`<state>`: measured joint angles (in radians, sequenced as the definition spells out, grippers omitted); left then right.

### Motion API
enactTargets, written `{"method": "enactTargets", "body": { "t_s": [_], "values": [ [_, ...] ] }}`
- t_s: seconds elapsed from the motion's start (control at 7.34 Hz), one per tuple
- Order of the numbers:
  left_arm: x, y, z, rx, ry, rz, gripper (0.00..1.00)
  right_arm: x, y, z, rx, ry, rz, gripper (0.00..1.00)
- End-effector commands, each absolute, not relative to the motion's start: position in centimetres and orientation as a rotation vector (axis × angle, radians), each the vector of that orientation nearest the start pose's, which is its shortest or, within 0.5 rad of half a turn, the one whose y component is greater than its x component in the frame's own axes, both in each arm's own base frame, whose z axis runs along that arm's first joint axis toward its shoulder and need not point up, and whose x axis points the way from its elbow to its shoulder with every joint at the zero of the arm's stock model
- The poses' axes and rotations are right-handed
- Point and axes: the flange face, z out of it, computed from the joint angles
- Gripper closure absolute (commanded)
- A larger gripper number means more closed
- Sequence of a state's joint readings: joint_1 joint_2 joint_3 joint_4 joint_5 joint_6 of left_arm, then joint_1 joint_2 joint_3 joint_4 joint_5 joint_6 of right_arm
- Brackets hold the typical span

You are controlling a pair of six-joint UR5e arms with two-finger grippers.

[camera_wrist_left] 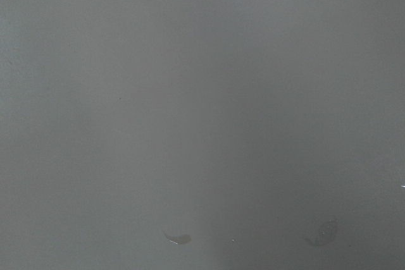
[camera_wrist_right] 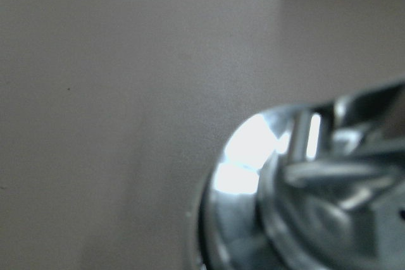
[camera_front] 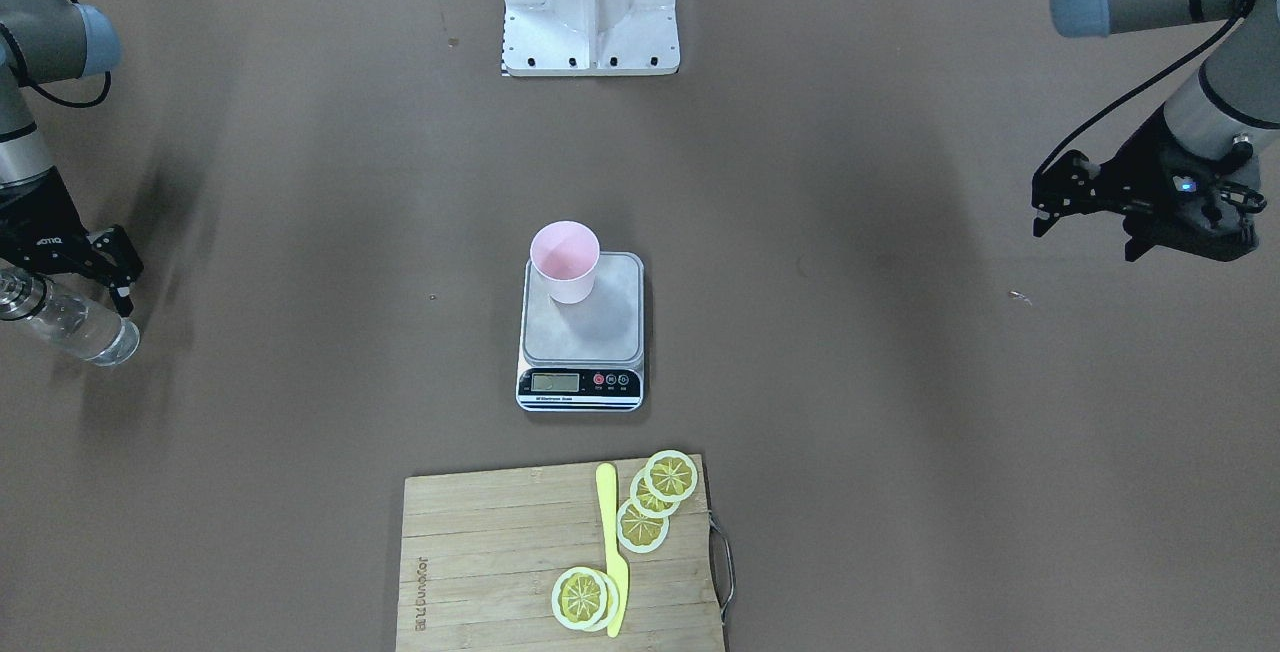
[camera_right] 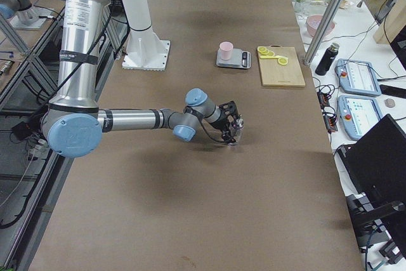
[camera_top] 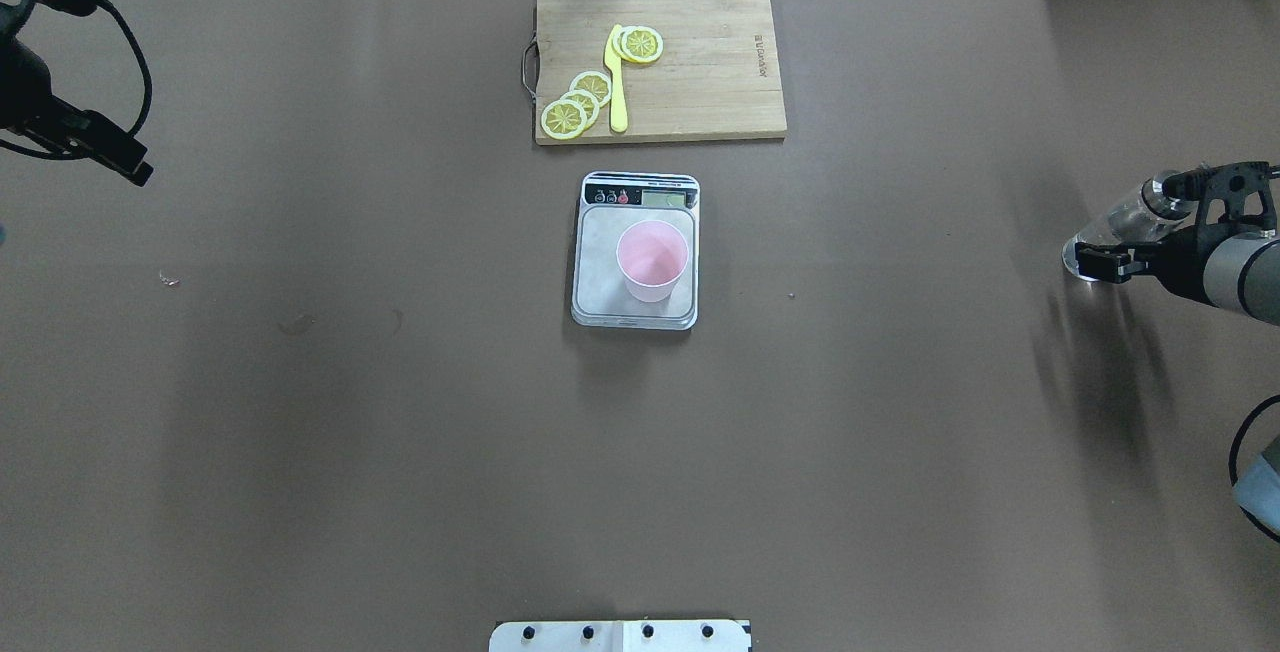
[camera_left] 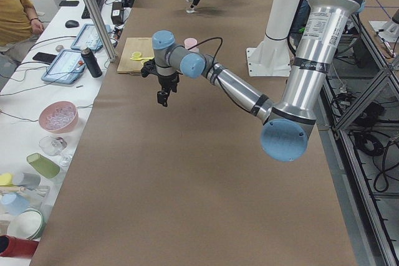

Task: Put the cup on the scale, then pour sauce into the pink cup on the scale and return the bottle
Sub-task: 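Lower the right gripper and close it around the dispenser bottle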

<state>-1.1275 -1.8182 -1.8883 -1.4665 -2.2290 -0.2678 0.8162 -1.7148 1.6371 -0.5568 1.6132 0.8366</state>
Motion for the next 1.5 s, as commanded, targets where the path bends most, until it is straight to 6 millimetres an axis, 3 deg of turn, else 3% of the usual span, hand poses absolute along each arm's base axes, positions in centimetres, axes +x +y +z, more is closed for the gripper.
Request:
{"method": "enactTargets", "body": {
  "t_s": [0.0, 0.41, 0.82, 1.09, 1.36],
  "values": [
    [17.5, -53.7, 39.1, 0.191, 0.763, 0.317, 0.03, -22.5, -42.9, 59.2, 0.633, -0.692, 0.051, 0.05],
    [17.4, -53.8, 39.2, 0.199, 0.743, 0.316, 0.03, -21.9, -42.4, 61.5, 0.714, -0.731, 0.072, 0.06],
    [17.4, -53.8, 39.2, 0.201, 0.742, 0.316, 0.03, -21.9, -42.4, 60.6, 0.770, -0.750, 0.108, 0.06],
    [17.3, -53.8, 39.3, 0.201, 0.740, 0.313, 0.03, -23.7, -41.1, 60.7, 0.834, -0.767, 0.117, 0.06],
    [17.4, -54.3, 40.0, 0.212, 0.723, 0.310, 0.03, -22.6, -39.1, 63.4, 0.900, -0.823, 0.120, 0.06]
  ]
}}
